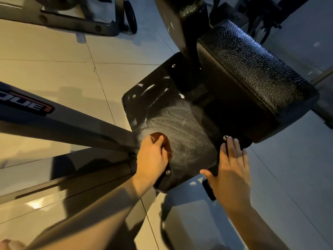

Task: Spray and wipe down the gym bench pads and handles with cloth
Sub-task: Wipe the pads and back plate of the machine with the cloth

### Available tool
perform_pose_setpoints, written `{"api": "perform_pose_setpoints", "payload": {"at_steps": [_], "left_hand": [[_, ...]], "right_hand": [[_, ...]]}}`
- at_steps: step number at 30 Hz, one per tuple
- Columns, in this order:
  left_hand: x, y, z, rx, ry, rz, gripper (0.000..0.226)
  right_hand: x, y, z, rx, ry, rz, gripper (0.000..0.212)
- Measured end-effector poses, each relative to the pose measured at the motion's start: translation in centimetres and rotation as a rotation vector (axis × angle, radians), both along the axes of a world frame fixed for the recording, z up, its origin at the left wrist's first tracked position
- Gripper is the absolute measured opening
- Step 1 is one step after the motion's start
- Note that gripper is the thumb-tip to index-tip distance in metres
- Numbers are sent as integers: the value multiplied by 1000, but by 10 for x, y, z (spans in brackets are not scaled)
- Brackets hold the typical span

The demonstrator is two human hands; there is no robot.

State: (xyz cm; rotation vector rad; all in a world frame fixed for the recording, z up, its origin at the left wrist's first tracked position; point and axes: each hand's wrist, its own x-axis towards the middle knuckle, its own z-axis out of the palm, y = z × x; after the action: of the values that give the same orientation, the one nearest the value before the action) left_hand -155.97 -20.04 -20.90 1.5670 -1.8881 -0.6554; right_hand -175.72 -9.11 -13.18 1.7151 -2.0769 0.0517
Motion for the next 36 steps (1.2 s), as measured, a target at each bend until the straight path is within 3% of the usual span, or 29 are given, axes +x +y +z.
{"api": "perform_pose_setpoints", "payload": {"at_steps": [3,10,17,25,30,34,36], "left_hand": [[2,-13,0,-26,-17,-35,48],[27,-69,-12,32,-31,104,43],[-9,-1,-6,-186,73,-204,49],[11,-86,-11,16,99,92,44],[-39,-12,19,-136,230,-135,47],[-45,-11,21,-369,147,-468,45],[-35,-26,11,-410,125,-439,44]], "right_hand": [[1,-1,1,23,6,-12,103],[-2,3,-2,-12,17,26,97],[3,-1,-1,-1,11,-19,98],[1,3,0,28,0,-6,102],[5,-2,3,49,5,-40,106],[6,-3,6,80,21,-59,115],[5,-2,5,83,9,-55,115]]}}
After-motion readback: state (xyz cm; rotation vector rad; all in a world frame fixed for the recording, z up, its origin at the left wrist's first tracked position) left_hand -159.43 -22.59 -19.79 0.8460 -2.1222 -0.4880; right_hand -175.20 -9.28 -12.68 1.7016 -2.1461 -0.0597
